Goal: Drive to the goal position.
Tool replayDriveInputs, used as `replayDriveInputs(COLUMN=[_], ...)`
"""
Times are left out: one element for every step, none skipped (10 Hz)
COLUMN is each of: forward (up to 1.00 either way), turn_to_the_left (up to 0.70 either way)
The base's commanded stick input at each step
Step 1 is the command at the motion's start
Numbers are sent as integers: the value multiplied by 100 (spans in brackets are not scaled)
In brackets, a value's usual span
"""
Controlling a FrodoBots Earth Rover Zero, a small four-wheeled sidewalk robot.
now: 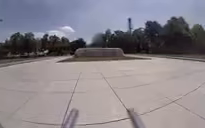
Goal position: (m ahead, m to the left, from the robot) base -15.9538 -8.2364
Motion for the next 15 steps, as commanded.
replayDriveInputs(forward=[70,70,70,70,70,70,70,70,70,70,70,70,70,70,70], turn_to_the_left=[0,0,0,0,0,0,0,0,0,0,0,0,0,0,0])
